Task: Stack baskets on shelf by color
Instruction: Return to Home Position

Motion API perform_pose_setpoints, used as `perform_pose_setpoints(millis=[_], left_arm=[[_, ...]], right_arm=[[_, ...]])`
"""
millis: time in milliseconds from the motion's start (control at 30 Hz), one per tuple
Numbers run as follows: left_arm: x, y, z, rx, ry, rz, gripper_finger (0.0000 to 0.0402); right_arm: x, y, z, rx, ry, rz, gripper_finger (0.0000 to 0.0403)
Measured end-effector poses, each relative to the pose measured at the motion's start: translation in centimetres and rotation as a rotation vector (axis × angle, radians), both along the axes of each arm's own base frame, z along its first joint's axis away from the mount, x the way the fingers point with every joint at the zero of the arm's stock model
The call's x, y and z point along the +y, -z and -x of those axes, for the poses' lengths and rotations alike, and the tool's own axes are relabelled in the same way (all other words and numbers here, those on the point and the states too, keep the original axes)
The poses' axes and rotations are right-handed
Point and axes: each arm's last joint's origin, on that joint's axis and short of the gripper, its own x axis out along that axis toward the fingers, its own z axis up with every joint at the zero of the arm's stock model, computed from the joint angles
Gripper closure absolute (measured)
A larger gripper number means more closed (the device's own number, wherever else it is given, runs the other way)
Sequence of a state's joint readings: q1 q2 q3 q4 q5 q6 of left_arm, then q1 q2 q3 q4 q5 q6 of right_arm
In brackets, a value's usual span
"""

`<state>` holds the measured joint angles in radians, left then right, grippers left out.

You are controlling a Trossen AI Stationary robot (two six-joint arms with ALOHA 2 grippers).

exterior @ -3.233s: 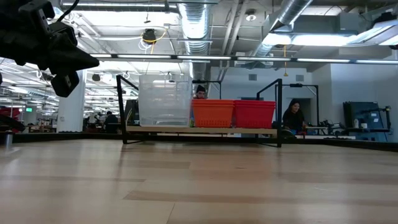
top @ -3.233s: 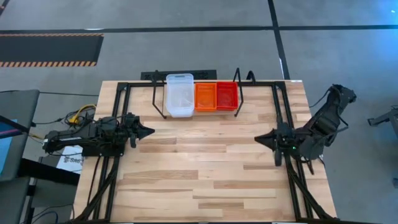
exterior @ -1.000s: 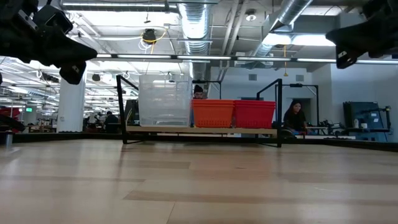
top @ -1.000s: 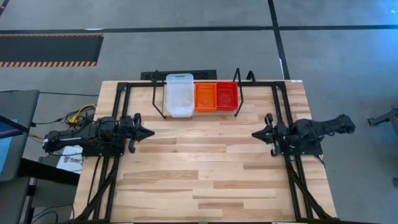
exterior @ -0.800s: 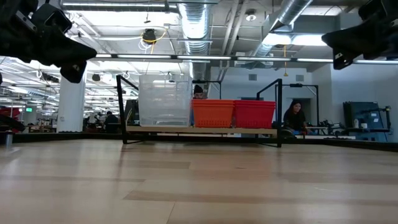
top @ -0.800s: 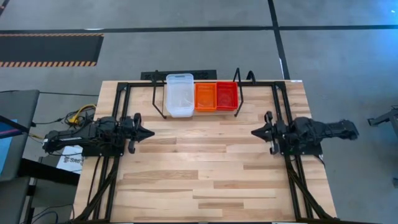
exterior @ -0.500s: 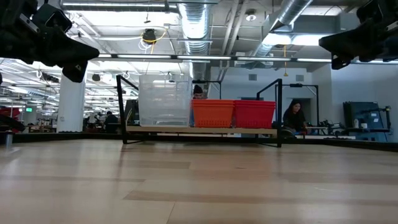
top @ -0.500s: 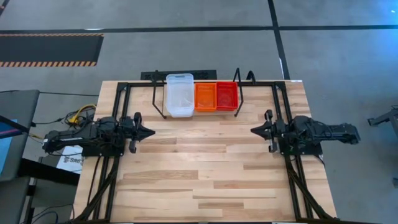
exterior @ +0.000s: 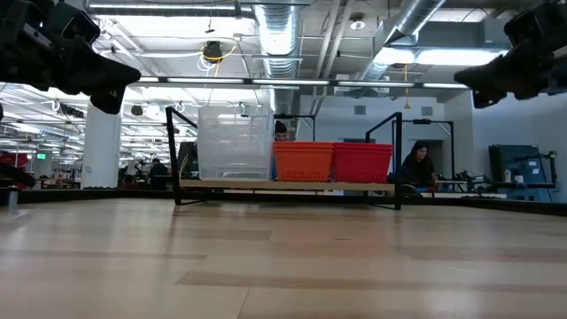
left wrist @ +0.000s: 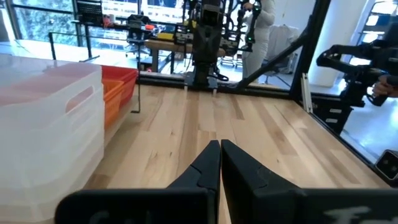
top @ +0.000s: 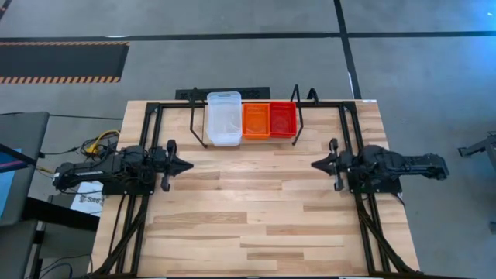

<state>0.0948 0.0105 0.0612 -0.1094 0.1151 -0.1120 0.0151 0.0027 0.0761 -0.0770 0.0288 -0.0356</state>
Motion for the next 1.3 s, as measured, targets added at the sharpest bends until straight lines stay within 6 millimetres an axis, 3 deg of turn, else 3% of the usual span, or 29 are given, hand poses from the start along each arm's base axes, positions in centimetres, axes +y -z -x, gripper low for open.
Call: perform_pose_setpoints(millis=[367,1300], left_arm=[[0.14,0.09,0.01,0.009,-0.05,0.018,0.0401],[-0.01,0.06,0.0,0.006,0.006,-0.016,0.0401]], right_arm=[[0.03,0.89,0.07,0.099,-0.005,0.021,0.036],[0.39,0.74,0.04,0.074,-0.047,0.113,0.036]])
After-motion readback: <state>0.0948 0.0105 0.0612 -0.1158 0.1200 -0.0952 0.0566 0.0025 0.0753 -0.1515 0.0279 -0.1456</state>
